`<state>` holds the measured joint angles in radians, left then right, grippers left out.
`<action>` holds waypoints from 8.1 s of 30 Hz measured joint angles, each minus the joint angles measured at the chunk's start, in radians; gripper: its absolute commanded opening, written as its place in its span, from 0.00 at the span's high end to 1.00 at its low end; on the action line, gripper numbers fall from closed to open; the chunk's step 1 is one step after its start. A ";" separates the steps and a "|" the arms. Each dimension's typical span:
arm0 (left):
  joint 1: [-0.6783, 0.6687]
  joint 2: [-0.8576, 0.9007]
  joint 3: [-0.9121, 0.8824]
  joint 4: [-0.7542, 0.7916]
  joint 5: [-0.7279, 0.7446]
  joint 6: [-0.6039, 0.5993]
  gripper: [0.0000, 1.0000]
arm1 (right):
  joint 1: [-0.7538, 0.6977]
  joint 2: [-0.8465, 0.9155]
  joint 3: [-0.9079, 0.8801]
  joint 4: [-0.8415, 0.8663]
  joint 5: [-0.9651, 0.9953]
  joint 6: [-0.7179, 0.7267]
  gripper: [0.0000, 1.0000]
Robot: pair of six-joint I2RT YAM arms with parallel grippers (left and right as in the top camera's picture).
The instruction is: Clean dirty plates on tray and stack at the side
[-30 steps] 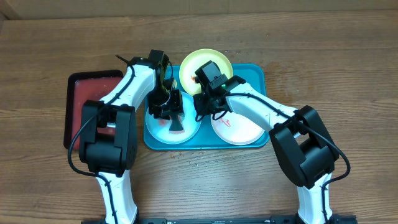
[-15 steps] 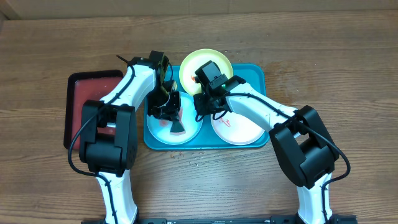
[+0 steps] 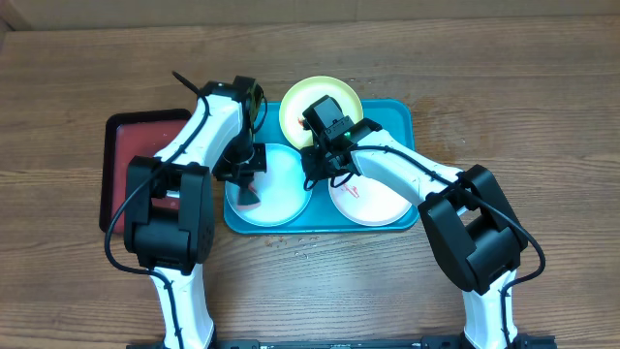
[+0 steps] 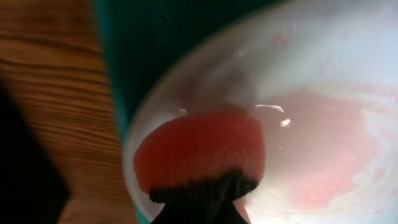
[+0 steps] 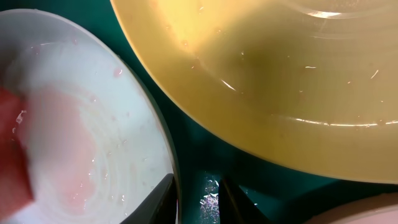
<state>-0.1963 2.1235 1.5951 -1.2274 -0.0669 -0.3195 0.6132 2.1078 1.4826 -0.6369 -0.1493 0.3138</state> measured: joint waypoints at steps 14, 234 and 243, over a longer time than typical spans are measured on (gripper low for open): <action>0.000 0.003 0.131 0.032 0.230 -0.003 0.96 | 0.000 0.000 0.000 0.000 0.000 0.000 0.76; 0.526 -0.034 0.212 0.010 -0.010 -0.237 0.96 | 0.356 -0.200 0.124 -0.081 0.983 -0.224 0.96; 0.526 0.049 0.207 0.032 0.050 -0.211 0.84 | 0.412 -0.200 0.124 -0.008 1.165 -0.386 0.96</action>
<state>0.3298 2.1723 1.8019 -1.1957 -0.0170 -0.5301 1.0252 1.9076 1.6062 -0.6453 1.0153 -0.0719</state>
